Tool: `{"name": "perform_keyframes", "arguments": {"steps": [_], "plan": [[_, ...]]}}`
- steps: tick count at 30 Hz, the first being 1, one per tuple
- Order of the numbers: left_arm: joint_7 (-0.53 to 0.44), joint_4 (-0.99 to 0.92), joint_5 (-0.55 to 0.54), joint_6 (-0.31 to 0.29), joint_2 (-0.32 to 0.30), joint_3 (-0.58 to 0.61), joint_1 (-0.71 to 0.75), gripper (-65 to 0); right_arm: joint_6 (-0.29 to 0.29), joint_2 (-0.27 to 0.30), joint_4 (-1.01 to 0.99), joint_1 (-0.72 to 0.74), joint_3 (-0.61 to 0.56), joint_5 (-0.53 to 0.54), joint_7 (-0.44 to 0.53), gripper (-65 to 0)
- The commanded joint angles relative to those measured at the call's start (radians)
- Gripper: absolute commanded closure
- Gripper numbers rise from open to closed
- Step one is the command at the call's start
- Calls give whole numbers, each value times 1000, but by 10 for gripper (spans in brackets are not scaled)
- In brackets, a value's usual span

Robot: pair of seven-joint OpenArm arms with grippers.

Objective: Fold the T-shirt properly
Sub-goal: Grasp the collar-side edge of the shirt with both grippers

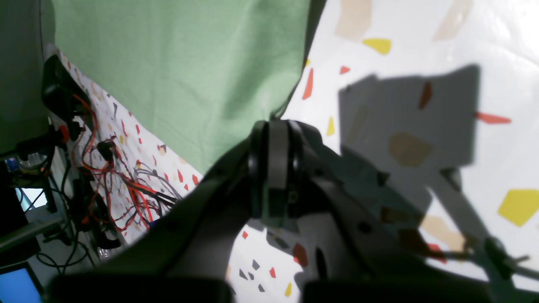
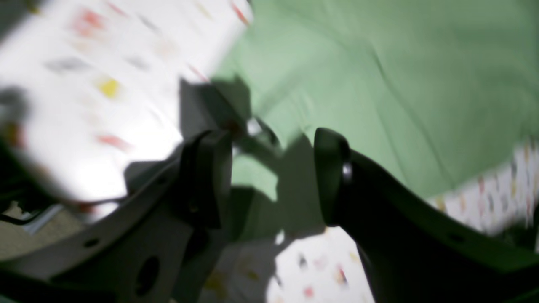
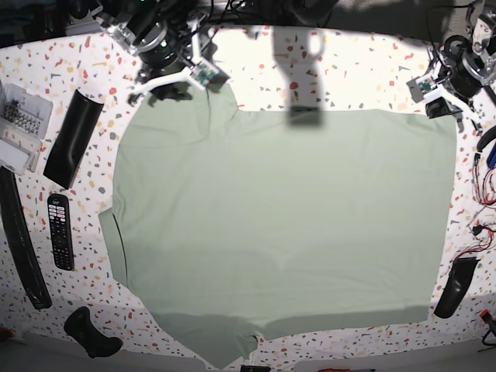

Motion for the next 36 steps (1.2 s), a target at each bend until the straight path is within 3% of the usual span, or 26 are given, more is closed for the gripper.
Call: {"name": "perform_keyframes", "arguments": {"steps": [1, 13, 21, 26, 32, 36], "plan": [[-6, 9, -1, 7, -17, -5, -1, 0, -19, 3, 13, 2, 5, -3, 19, -305], [-6, 9, -1, 7, -17, -5, 0, 0, -37, 3, -67, 3, 5, 76, 70, -303], [-6, 9, -1, 7, -17, -5, 0, 0, -48, 3, -127, 3, 5, 31, 107, -208], [-6, 9, -1, 7, -17, -5, -1, 0, -52, 4, -127, 3, 5, -62, 98, -11], [-5, 9, -1, 7, -17, -5, 0, 0, -51, 4, -110, 2, 5, -67, 90, 0], [-6, 9, -1, 8, -17, -5, 0, 0, -52, 5, -70, 2, 5, -146, 60, 0]]}}
